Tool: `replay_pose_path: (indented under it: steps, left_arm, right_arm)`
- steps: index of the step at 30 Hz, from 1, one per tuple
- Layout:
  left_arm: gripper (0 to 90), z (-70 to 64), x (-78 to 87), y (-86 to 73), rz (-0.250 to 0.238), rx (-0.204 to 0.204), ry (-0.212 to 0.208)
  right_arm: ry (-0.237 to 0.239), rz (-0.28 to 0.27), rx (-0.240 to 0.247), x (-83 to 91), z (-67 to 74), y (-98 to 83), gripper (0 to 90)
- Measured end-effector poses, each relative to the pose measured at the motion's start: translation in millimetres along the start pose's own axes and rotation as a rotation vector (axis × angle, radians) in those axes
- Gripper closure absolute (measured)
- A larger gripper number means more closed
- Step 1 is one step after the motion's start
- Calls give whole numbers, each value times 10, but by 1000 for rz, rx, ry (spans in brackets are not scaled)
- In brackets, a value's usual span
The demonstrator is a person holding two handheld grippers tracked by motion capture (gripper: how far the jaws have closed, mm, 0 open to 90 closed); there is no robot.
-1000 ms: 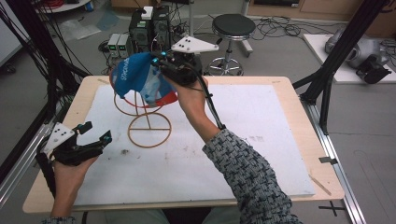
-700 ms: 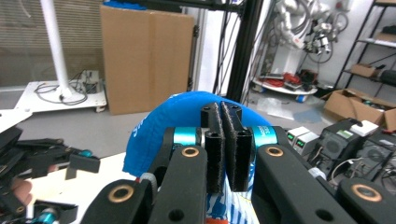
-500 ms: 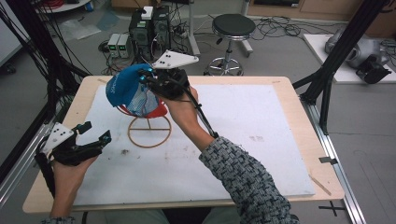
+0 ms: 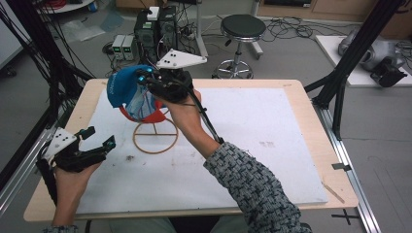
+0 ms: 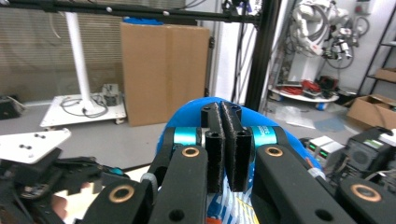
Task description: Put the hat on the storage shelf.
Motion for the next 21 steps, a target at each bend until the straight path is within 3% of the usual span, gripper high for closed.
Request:
replay_pose_path:
  steps: [5, 13, 17, 21]
  left_arm:
    - [198, 6, 6, 2, -3, 2, 0]
    - [198, 8, 13, 6, -3, 3, -1]
    - [198, 13, 5, -2, -1, 3, 0]
    - [198, 21, 8, -4, -1, 6, 2]
  right_arm:
    - [21, 10, 3, -54, 84, 3, 881]
    - [4, 75, 14, -162, 71, -130, 880]
    - [28, 66, -14, -165, 65, -138, 880]
    - [42, 68, -9, -208, 125, -142, 881]
Point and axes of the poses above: each handheld gripper's, and its own axes: x roughly backward along the jaws, y roughly out of its top, z roughly to its left, the point moved 9 cm from there along -x, roughly forward along the jaws, and after that the axes turned 14 degrees about z, right-handed, at the moved point
